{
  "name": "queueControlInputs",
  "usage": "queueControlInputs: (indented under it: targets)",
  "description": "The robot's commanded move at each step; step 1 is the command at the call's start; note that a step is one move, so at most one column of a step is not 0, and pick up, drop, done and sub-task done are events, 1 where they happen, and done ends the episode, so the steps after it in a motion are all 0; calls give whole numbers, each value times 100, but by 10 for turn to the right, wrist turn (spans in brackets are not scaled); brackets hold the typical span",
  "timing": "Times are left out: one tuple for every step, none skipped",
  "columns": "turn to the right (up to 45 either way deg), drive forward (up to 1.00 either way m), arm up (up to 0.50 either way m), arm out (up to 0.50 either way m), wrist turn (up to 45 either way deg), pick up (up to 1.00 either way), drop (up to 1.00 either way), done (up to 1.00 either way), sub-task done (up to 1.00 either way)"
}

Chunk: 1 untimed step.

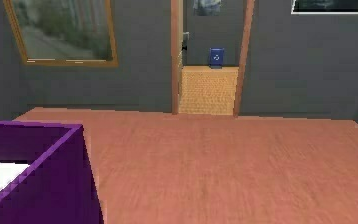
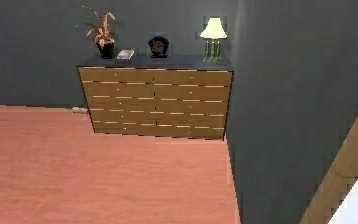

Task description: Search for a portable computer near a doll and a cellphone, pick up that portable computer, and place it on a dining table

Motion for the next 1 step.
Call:
queueControlInputs:
  targets:
    - [0, 30, 0, 0, 0, 0, 0, 0, 0]
